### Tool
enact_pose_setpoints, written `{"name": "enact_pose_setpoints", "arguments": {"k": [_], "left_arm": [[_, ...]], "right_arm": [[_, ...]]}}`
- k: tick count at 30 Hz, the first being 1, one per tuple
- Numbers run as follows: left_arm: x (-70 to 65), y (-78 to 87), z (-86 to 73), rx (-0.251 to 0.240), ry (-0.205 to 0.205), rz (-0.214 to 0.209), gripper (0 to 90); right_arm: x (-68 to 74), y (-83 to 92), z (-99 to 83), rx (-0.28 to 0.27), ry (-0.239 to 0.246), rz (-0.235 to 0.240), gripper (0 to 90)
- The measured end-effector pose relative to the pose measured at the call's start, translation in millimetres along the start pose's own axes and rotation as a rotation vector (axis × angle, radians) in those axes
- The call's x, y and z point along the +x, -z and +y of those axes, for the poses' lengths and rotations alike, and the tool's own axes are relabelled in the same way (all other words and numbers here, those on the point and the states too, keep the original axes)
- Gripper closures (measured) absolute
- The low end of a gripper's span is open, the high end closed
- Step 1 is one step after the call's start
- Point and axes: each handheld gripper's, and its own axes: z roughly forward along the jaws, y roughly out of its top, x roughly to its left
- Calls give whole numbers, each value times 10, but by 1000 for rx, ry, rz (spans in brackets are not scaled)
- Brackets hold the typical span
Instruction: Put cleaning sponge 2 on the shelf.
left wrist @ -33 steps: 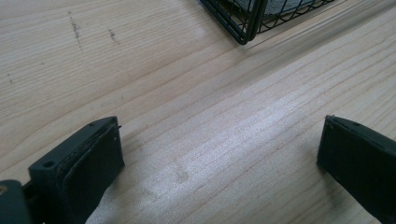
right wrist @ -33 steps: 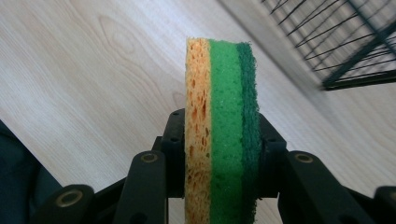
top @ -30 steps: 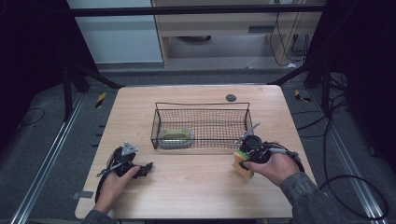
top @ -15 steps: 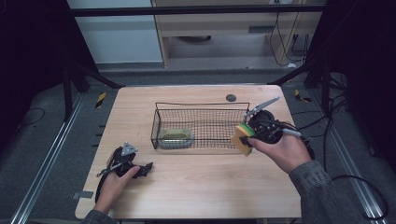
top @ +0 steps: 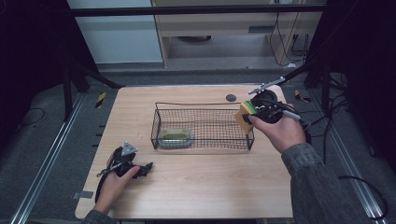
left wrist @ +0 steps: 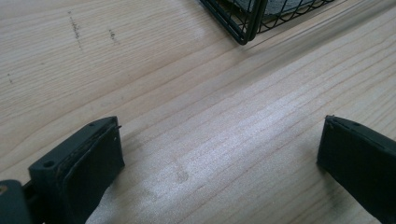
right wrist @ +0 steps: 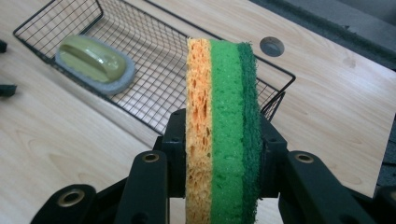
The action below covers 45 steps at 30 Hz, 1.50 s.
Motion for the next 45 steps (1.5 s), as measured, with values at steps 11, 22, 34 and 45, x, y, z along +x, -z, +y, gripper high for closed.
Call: {"name": "enact_pose_setpoints", "arguments": {"k": [11,22,34,45], "left_arm": [[0,0,0,0,0,0,0],[4,-2,2,1,-3,-2,0],[3,-3,4,1,-3,-1,0],[4,-3,4,1,-3,-1,0]], "right_arm": [[-133,-246,80,-2,-58,-54,647],[-147,-404,142,-1,-100,-76,647],[-97,-550,151,3,-121,-79,647],[-82,-658,75,19,-130,-70,647]]}}
